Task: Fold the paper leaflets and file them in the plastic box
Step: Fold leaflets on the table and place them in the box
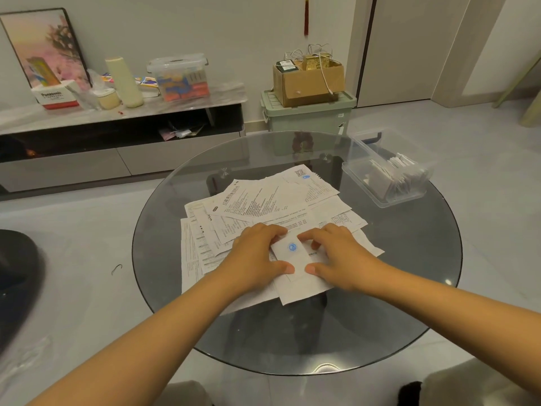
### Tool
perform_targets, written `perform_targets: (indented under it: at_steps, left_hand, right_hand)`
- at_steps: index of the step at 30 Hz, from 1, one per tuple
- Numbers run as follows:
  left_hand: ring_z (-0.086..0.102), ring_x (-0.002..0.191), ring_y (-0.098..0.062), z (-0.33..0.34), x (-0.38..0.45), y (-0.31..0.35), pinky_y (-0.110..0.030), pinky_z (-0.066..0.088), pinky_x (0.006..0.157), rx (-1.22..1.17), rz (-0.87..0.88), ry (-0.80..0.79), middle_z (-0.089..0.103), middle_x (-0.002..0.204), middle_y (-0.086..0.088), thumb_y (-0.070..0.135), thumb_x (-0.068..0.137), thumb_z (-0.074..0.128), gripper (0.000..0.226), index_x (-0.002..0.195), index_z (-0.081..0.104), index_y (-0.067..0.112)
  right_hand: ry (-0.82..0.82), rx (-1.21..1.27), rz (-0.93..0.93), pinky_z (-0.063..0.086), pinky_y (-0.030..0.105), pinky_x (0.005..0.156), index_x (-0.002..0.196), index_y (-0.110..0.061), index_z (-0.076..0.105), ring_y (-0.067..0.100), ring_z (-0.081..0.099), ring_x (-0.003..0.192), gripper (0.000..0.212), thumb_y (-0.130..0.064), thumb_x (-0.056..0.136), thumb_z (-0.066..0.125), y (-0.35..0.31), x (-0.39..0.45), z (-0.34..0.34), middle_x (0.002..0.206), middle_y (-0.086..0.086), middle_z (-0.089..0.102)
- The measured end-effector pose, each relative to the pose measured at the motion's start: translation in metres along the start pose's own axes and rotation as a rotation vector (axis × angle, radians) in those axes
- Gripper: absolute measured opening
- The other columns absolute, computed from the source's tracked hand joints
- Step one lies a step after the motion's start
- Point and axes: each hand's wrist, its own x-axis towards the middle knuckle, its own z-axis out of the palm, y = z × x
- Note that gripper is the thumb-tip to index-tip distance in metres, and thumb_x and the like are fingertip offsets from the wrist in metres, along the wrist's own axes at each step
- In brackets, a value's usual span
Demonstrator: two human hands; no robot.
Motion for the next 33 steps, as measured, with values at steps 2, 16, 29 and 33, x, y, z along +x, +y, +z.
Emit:
perform_targets:
  at_steps: [2, 16, 29, 33]
  left_hand:
    - [0.048, 0.105, -0.010, -0.002, 0.001, 0.001, -0.026, 0.041, 0.095, -0.029, -0.017, 0.000, 0.049, 0.112, 0.007, 0.030, 0.072, 0.079, 0.066, 0.131, 0.049, 0.025]
    - [0.064, 0.095, -0.017, -0.022, 0.014, 0.032, -0.029, 0.054, 0.085, -0.714, -0.202, -0.011, 0.068, 0.104, 0.001, 0.022, 0.085, 0.068, 0.019, 0.105, 0.068, 0.022]
    - [0.064, 0.058, -0.008, -0.029, 0.080, 0.091, -0.025, 0.058, 0.072, -0.951, -0.215, 0.063, 0.071, 0.072, 0.000, 0.013, 0.082, 0.071, 0.016, 0.098, 0.073, 0.012]
    - [0.066, 0.059, -0.007, -0.027, 0.102, 0.110, -0.020, 0.056, 0.061, -0.944, -0.165, 0.028, 0.073, 0.083, -0.004, 0.012, 0.084, 0.068, 0.017, 0.101, 0.071, 0.011]
  right_hand:
    - [-0.011, 0.011, -0.001, 0.030, 0.022, 0.097, 0.137, -0.029, 0.038, 0.013, 0.036, 0.116, 0.053, -0.027, 0.089, 0.060, 0.001, 0.000, -0.002, 0.121, -0.004, 0.043]
    - [0.169, 0.502, 0.089, 0.049, 0.027, 0.075, 0.085, -0.018, 0.058, 0.010, 0.056, 0.069, 0.005, -0.020, 0.089, 0.060, 0.004, 0.003, -0.036, 0.078, 0.000, 0.063]
    - [0.557, 0.691, -0.004, 0.047, 0.011, 0.063, 0.101, -0.023, 0.057, 0.002, 0.054, 0.065, 0.018, -0.012, 0.087, 0.062, 0.034, 0.011, -0.091, 0.078, -0.003, 0.061]
    - [0.663, 0.648, 0.011, 0.048, 0.015, 0.065, 0.093, -0.029, 0.059, 0.013, 0.059, 0.073, 0.021, -0.010, 0.086, 0.064, 0.047, 0.016, -0.107, 0.083, 0.003, 0.064]
